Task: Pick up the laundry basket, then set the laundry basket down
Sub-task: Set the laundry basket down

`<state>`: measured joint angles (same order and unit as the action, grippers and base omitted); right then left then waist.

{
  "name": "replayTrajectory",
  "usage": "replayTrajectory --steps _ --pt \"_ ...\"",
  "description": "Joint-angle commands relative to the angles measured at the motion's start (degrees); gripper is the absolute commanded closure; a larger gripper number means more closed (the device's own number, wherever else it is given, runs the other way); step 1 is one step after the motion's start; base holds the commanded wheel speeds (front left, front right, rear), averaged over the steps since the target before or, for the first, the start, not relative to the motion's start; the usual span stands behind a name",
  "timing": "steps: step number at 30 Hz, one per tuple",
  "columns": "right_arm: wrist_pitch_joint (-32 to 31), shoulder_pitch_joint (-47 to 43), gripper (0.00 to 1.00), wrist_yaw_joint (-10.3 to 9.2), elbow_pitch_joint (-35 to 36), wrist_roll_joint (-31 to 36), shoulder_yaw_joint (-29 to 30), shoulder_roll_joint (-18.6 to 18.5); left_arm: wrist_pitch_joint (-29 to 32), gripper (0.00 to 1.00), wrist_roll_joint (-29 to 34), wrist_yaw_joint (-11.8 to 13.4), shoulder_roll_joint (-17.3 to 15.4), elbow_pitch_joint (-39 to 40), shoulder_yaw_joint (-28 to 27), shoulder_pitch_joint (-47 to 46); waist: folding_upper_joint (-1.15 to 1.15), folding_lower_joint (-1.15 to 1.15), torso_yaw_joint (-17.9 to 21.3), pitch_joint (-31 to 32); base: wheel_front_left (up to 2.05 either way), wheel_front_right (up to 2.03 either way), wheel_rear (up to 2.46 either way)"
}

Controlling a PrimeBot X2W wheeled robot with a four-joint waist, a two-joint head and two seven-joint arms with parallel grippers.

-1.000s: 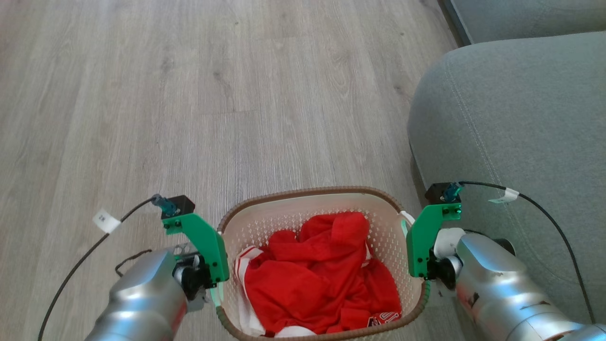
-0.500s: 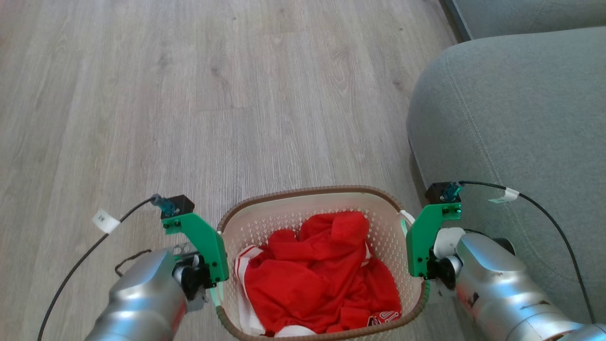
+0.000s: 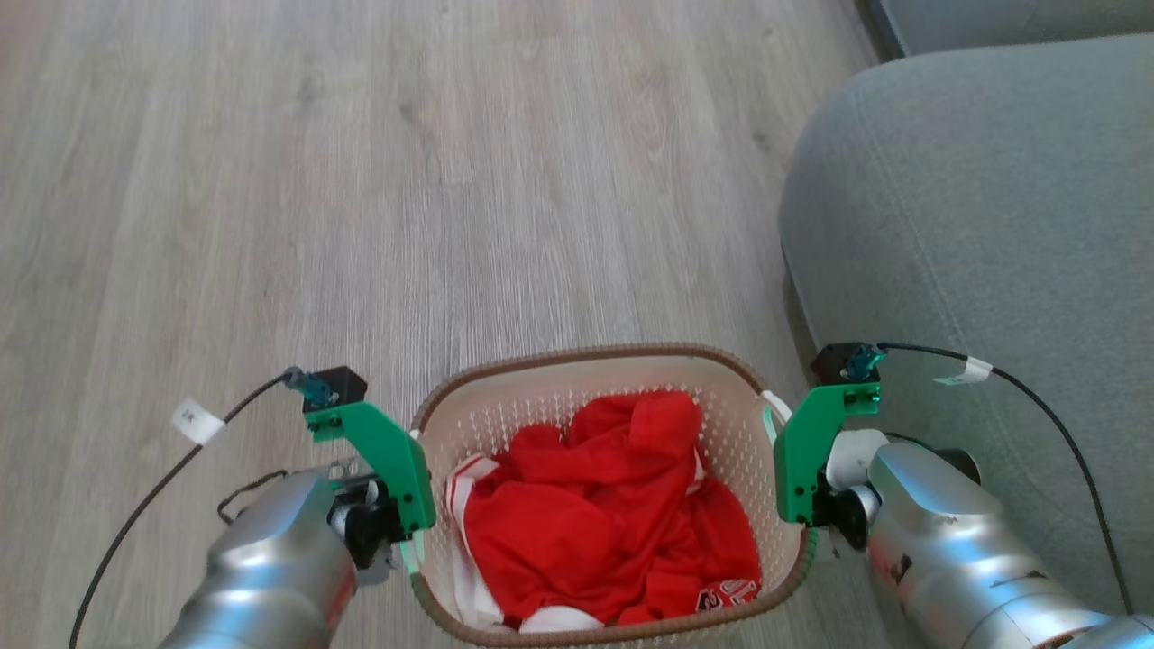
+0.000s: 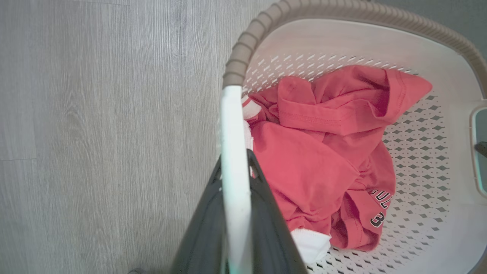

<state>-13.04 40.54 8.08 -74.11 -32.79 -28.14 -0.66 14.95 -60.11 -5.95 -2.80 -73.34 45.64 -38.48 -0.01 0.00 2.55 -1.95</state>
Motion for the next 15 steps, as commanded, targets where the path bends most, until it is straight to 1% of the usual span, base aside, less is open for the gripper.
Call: replayTrajectory --steps 1,7,15 --pt "0.90 1.92 1.00 -0.59 0.16 0.30 -0.89 -2.21 -1.67 1.00 0.26 1.41 -4.61 -0.61 -1.28 -3.93 0.01 0.00 -0.11 -0.92 0.00 0.00 0.00" --pt "3.23 4.07 1.00 -0.59 0.16 0.55 -0.96 -2.21 -3.91 1.00 0.52 1.55 -4.58 -0.61 -1.34 -6.50 0.01 0.00 -0.55 -5.89 0.00 0.00 0.00" --pt "7.08 7.74 1.00 -0.59 0.17 0.71 -1.21 -2.21 -8.58 1.00 1.59 1.34 -5.10 -0.62 -1.01 -10.81 0.01 0.00 -1.00 -14.85 0.00 0.00 0.00"
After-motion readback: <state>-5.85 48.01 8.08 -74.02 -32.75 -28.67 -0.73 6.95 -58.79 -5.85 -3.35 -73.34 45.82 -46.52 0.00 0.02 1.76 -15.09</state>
